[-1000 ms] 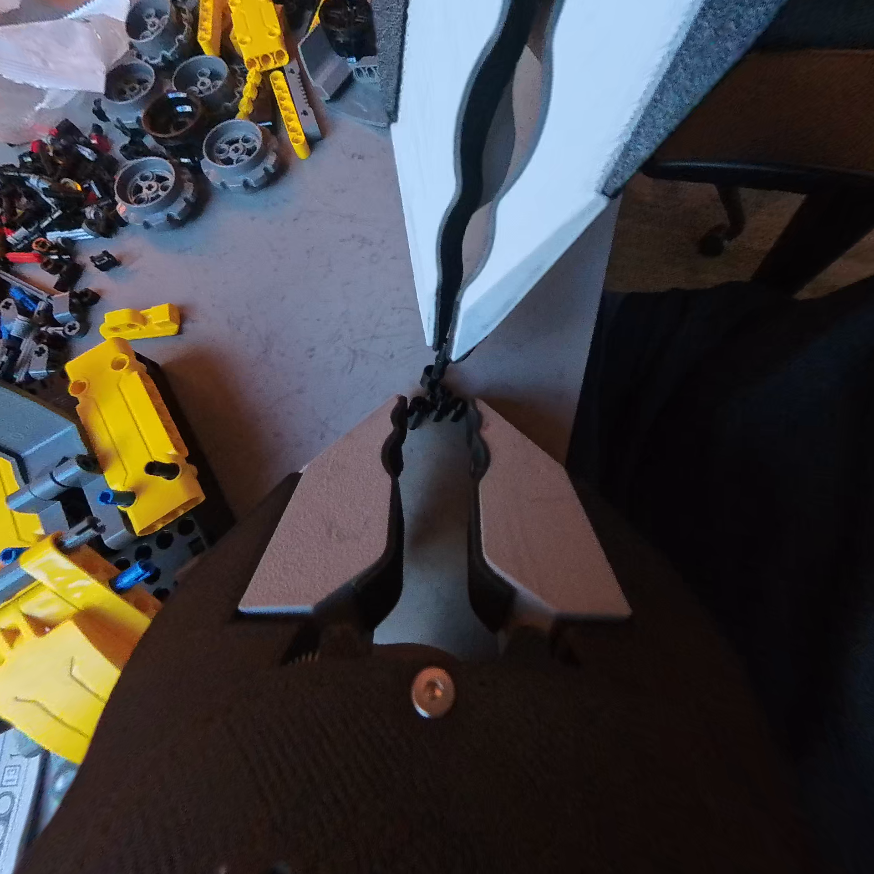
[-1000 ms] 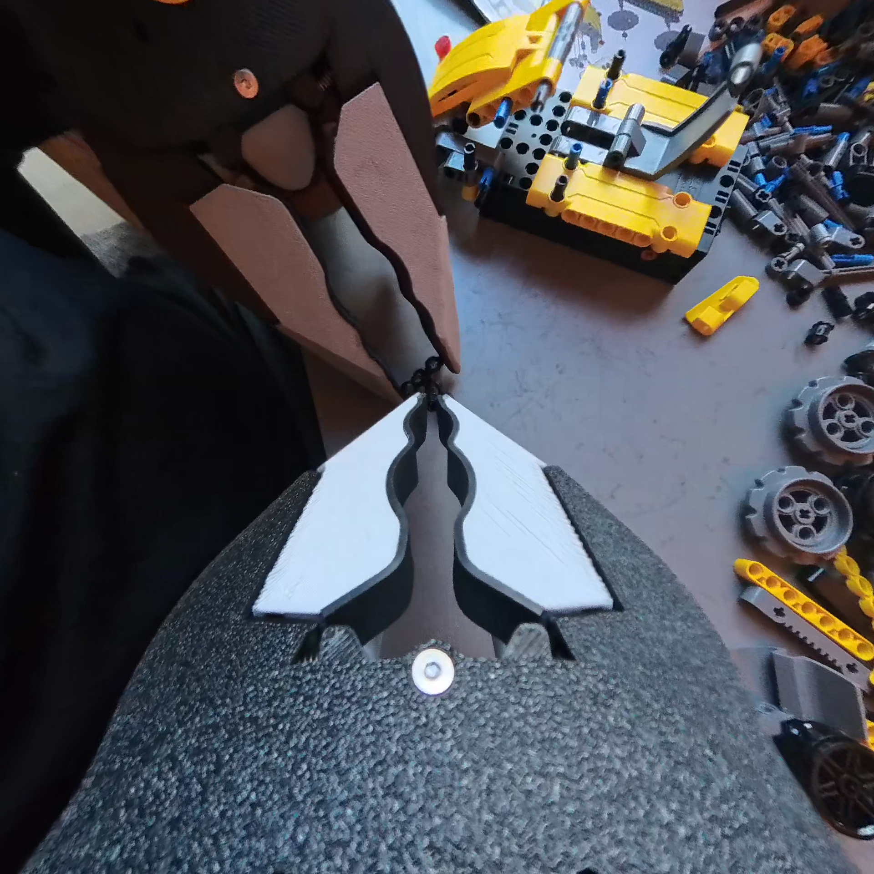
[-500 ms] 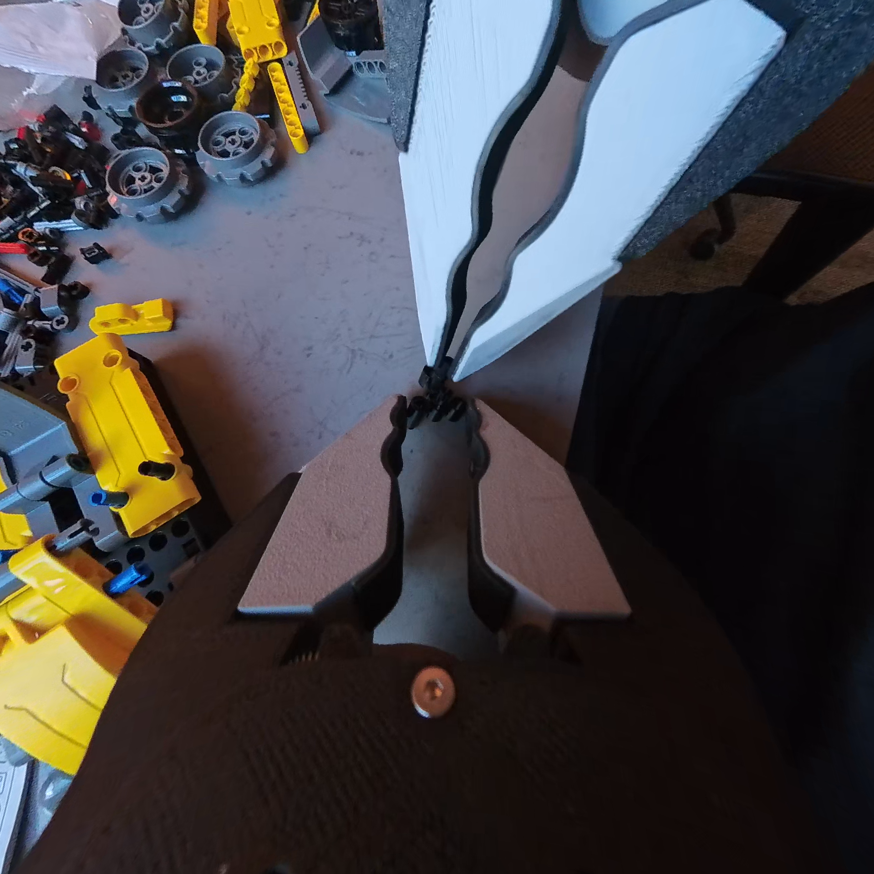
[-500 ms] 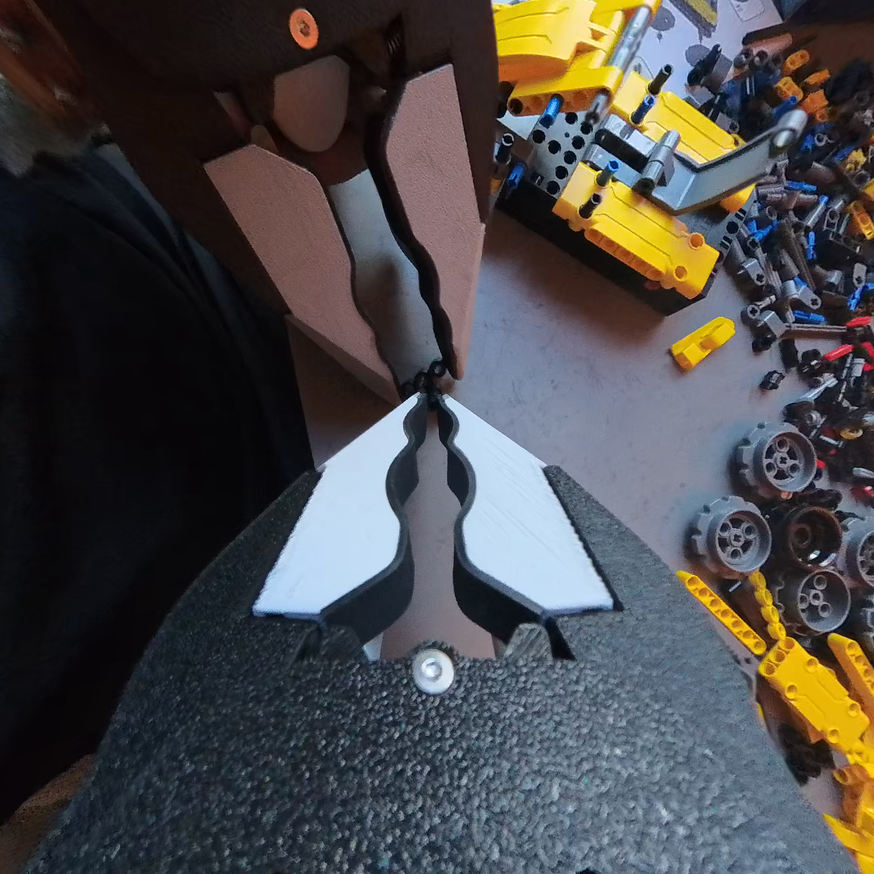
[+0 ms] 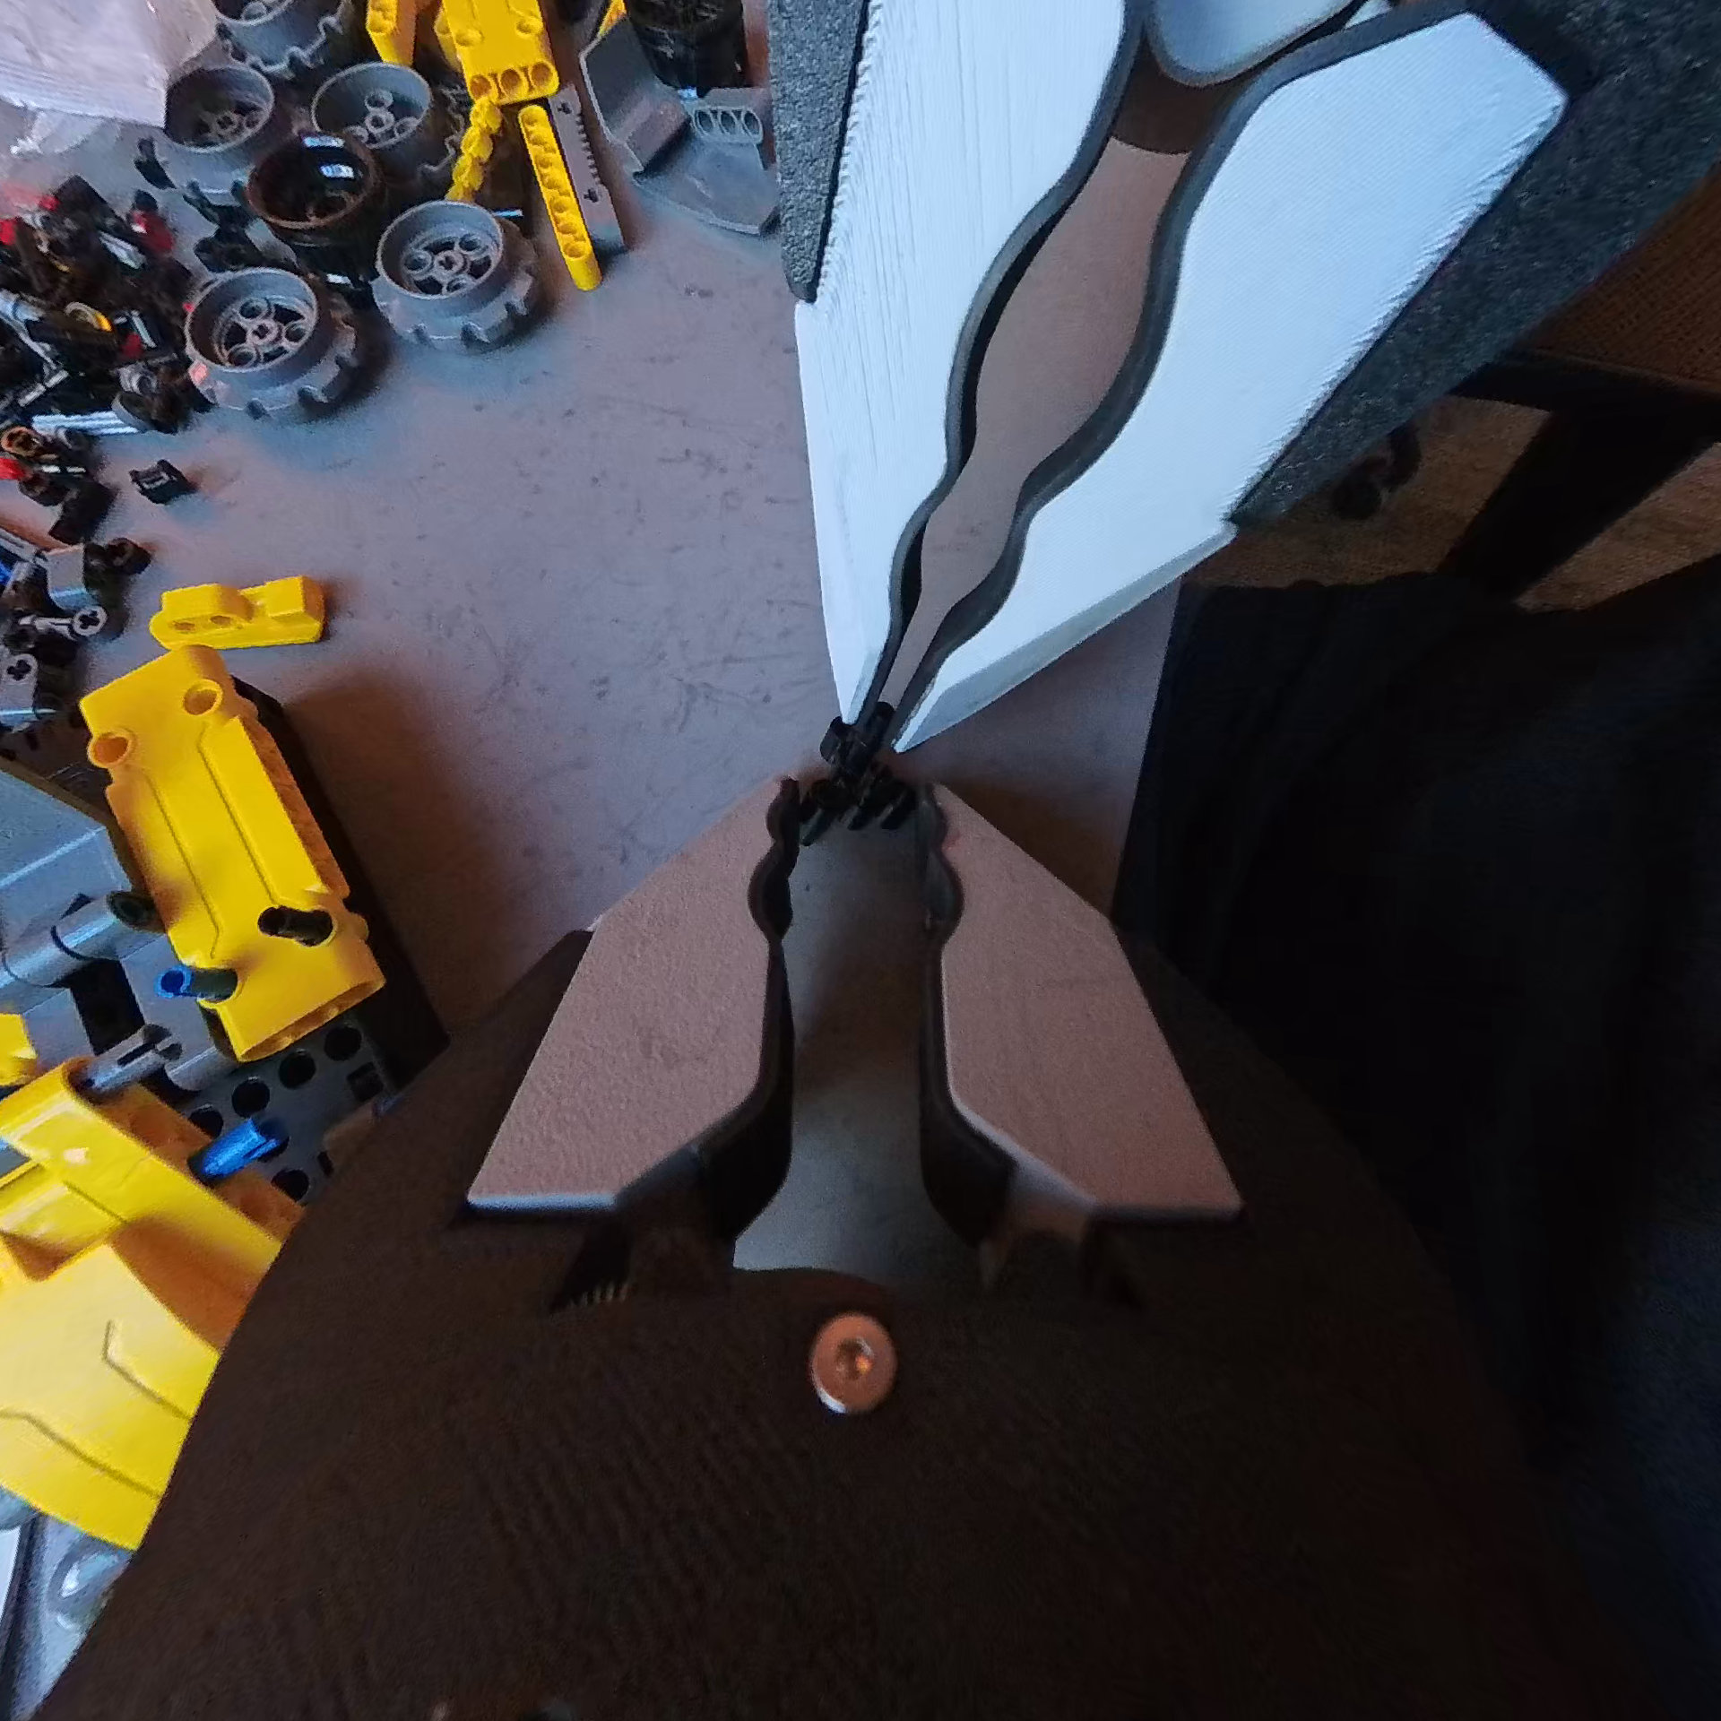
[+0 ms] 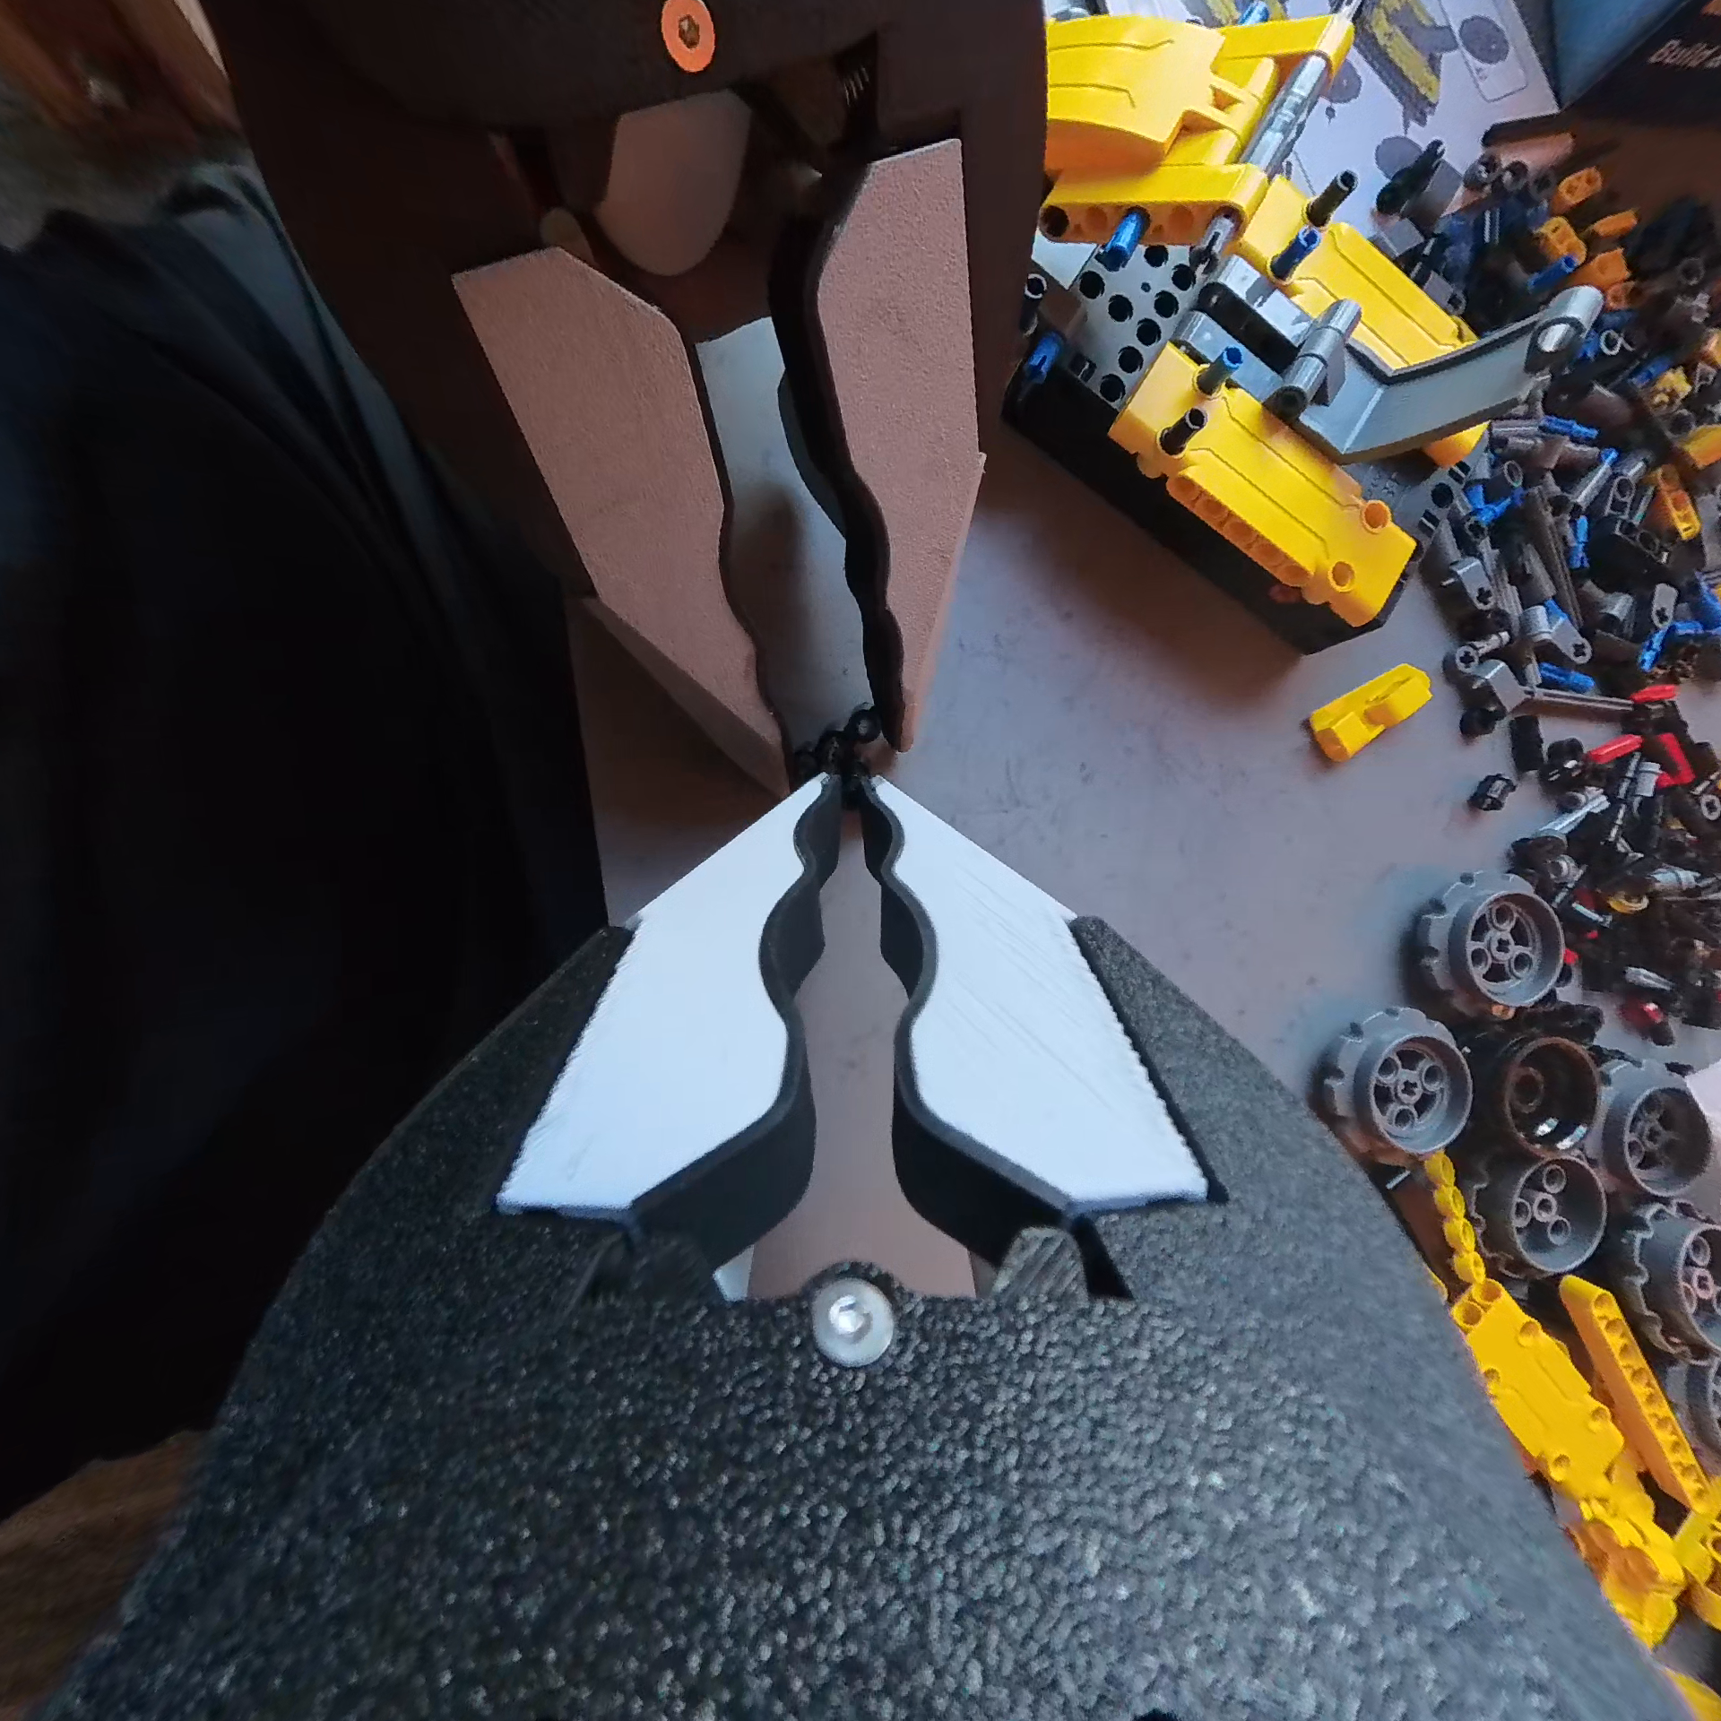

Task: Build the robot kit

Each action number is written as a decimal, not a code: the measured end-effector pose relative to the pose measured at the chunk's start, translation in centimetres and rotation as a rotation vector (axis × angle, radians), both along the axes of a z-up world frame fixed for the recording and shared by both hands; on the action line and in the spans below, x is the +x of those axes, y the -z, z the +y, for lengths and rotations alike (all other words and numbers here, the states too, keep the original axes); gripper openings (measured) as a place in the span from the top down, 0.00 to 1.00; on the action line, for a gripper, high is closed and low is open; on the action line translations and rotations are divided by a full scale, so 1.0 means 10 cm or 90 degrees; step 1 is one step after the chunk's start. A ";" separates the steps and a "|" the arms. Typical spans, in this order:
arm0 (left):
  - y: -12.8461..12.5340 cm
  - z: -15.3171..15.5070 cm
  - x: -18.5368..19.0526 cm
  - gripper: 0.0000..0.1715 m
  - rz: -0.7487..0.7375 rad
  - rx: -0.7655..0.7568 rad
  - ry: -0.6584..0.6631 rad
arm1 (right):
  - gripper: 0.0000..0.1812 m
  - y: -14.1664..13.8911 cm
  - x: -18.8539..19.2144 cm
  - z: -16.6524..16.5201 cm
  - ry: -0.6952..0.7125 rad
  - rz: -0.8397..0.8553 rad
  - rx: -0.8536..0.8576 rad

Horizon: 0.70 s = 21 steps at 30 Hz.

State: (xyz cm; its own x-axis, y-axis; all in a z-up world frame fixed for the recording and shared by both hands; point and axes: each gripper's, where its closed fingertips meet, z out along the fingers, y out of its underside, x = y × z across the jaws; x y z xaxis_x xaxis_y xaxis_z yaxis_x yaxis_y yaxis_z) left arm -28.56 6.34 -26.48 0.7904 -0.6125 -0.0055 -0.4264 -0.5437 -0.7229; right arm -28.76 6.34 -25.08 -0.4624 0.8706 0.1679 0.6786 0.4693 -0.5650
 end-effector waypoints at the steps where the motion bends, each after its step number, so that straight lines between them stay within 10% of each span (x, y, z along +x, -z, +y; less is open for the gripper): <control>1: 0.00 0.00 0.00 0.87 0.001 0.000 0.000 | 0.98 0.00 0.00 0.00 0.000 0.002 -0.002; 21: 0.00 0.00 -0.01 0.87 -0.005 -0.005 -0.005 | 0.98 0.01 0.00 0.01 -0.059 0.011 0.075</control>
State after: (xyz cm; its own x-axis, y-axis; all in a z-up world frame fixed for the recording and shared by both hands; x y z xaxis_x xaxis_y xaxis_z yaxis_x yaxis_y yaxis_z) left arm -28.62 6.32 -26.48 0.7954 -0.6061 0.0061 -0.4157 -0.5529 -0.7221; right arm -28.74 6.49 -25.23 -0.5360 0.7979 0.2756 0.6200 0.5937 -0.5130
